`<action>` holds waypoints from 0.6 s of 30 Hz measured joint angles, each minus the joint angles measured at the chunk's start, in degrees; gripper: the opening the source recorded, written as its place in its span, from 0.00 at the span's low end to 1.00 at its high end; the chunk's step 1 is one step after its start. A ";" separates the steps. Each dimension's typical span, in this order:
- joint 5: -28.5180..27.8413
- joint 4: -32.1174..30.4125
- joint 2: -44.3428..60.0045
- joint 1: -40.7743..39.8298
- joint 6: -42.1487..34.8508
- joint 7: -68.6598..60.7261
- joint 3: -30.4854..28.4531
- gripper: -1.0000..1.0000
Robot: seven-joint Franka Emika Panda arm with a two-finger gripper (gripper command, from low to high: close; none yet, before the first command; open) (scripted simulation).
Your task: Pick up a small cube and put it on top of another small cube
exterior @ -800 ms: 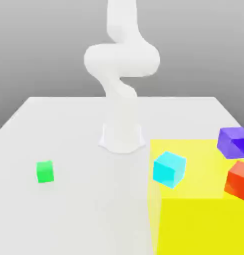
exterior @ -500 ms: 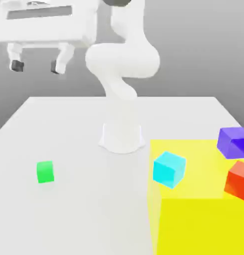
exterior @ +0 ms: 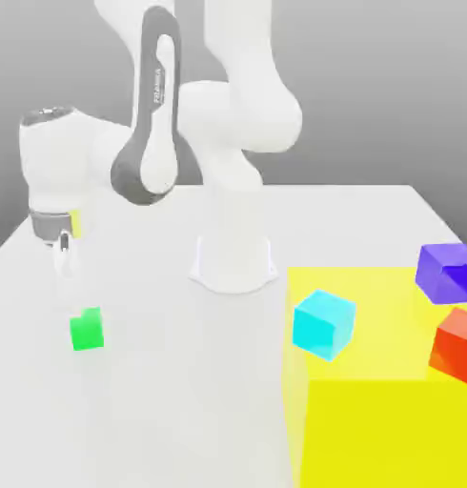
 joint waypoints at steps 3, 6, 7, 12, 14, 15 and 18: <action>7.27 1.08 6.27 -5.98 4.96 -5.12 7.61 0.50; 8.63 2.13 11.99 -12.05 9.72 -6.29 13.88 0.00; 8.63 2.13 11.99 -12.05 9.72 -6.29 13.88 0.00; 8.51 2.28 12.79 -12.83 10.44 -6.20 14.63 0.00; 7.65 1.89 10.81 -11.81 8.80 -5.49 13.41 0.00; 6.82 1.55 9.11 -10.65 7.45 -4.83 12.06 0.00; 1.15 0.38 3.16 -8.74 2.66 -0.69 8.64 0.00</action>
